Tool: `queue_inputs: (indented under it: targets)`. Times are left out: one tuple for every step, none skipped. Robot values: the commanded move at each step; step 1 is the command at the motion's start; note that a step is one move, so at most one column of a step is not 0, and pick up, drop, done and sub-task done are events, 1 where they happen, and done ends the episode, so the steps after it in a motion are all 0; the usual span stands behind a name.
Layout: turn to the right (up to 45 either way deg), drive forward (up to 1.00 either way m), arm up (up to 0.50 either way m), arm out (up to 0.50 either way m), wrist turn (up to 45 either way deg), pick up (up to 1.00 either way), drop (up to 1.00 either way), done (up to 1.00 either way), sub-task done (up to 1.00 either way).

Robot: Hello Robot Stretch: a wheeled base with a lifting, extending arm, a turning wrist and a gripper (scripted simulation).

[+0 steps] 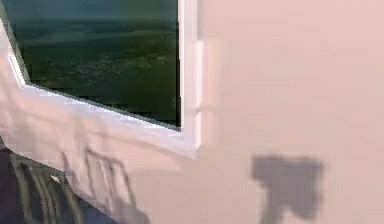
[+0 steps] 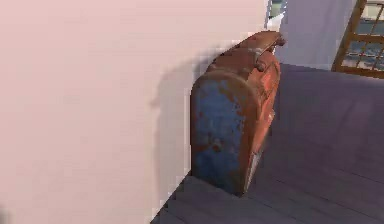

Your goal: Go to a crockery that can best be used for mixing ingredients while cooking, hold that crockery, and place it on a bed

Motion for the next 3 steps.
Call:
queue_inputs:
  targets:
    - [45.0,0.00,0.00,0.00,0.0,0.00,0.00,0.00,0.00]
    - [45.0,0.00,0.00,0.00,0.0,0.00,0.00,0.00,0.00]
    - [30.0,0.00,0.00,0.00,0.0,0.00,0.00,0.00,0.00]
